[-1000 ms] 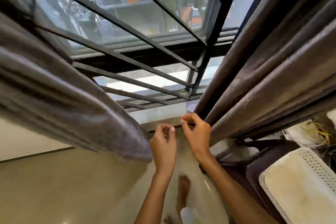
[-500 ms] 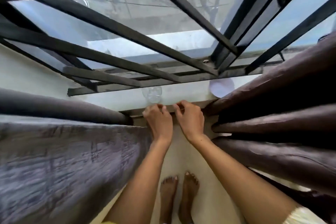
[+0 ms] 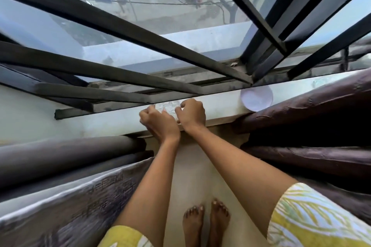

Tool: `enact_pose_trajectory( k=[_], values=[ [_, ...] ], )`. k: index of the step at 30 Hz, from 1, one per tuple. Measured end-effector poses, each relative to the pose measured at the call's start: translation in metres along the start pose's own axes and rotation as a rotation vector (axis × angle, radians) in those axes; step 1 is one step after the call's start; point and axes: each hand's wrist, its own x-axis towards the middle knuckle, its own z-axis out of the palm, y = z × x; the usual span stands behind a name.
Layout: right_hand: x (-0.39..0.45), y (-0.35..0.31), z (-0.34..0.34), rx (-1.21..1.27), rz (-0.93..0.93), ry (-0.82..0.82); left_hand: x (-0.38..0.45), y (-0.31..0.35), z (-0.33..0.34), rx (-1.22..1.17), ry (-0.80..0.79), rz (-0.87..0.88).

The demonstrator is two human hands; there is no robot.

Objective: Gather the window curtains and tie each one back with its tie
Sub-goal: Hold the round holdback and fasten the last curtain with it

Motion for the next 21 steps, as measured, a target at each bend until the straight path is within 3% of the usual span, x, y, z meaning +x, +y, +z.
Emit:
enact_pose_trajectory(
  k=[6,21],
  values=[
    [-0.016,0.017,-0.004,0.002,-0.037,-0.007,0.007,-0.014,-0.002,-0.026,-0.016,-0.063],
    [-0.24,0.112,-0.084,0.309,0.149,0.222,-0.192,-0.053,-0.1,-0.103,-0.282,0.336]
  ],
)
